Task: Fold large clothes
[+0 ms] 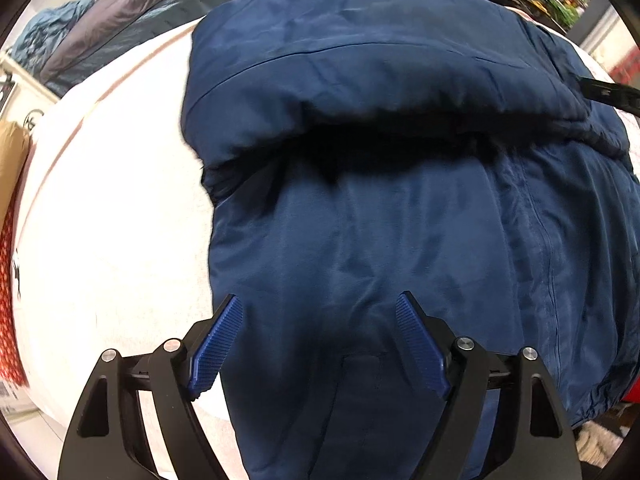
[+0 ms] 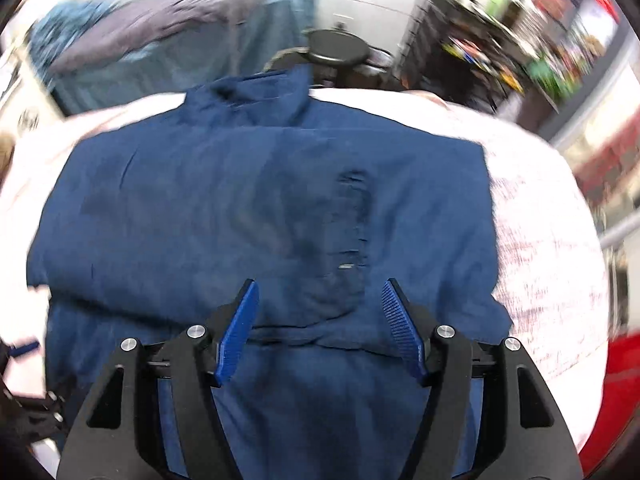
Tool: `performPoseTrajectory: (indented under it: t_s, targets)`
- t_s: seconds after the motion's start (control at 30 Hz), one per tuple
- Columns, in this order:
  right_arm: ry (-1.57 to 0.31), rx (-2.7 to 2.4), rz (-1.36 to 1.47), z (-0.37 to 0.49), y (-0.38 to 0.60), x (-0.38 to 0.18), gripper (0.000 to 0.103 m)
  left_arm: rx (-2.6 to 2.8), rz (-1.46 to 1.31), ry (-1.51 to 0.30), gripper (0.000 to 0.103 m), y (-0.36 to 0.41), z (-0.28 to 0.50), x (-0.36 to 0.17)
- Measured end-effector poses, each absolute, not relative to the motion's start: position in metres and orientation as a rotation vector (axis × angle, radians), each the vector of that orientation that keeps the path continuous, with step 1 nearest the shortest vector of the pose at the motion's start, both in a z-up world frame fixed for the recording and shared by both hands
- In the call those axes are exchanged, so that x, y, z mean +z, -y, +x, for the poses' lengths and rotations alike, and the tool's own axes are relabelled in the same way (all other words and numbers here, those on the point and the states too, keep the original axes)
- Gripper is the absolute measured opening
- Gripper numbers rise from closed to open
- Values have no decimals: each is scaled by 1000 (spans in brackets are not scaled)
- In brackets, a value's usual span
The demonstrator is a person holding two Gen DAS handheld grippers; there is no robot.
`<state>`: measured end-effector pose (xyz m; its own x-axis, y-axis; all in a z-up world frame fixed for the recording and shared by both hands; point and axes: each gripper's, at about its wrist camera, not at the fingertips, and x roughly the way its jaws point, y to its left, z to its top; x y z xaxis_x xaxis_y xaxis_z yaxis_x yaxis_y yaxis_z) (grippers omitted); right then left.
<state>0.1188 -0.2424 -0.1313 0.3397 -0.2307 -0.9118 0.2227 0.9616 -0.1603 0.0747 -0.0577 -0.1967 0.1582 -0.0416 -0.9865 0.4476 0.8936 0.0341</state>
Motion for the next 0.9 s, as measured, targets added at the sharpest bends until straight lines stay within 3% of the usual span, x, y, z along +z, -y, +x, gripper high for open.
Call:
performPoseTrajectory:
  t_s: [0.3,0.37,0.57,0.9]
  targets:
    - [-1324,-316,-75,143,239,-188,72,-379,398,-1389,79,72,62,-203]
    - [-1342,-326,-81,146,242,-195,82,-367,402,-1401,79,71,63,-210]
    - [-1375,-348,90,148,270,-209,95,-337,386,-1402,79,63,63,-215]
    - [-1249,-402,117,104,262,-173,97,-361,365,-1311,79,58,54,-203]
